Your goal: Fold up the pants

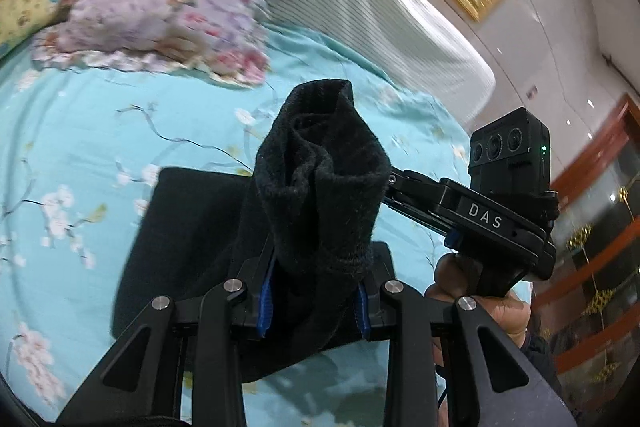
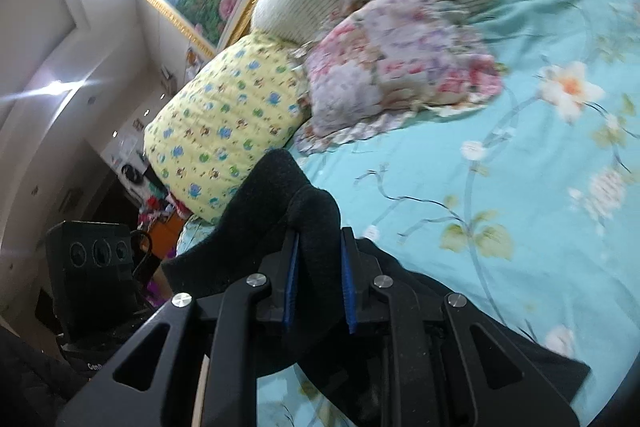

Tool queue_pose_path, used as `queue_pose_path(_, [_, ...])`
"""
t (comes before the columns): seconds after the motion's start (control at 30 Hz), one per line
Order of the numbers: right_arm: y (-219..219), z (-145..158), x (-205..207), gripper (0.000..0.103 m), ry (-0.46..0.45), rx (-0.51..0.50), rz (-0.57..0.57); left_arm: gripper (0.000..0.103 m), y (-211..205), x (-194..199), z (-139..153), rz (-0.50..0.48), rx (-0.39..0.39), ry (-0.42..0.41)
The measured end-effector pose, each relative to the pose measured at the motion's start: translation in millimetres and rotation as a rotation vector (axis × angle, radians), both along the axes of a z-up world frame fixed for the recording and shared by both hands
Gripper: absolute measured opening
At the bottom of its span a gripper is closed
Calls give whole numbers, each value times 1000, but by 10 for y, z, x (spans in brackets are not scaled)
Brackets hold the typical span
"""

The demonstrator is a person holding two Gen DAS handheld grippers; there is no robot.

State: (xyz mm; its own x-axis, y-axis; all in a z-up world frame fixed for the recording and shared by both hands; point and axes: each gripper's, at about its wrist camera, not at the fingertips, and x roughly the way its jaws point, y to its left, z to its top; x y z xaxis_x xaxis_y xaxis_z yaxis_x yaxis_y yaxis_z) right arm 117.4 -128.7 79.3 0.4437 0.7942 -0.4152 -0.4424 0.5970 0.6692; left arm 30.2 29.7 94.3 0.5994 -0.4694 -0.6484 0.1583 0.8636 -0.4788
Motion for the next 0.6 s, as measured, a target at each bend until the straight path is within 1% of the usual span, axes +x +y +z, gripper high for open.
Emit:
queue_pose_path(0.1, [-193,-69,-92,20,11,6,-32,30,-189,10,-57,-37,12,14])
queue_pose_path(0.3, [-541,-227,-214,20,34,21,-96,31,-547,94,-203,-99,65,31])
queue_pose_path(0.6, [-791,-473,-263,20,79,28,-156,31,-792,173,-393,-138,118,35])
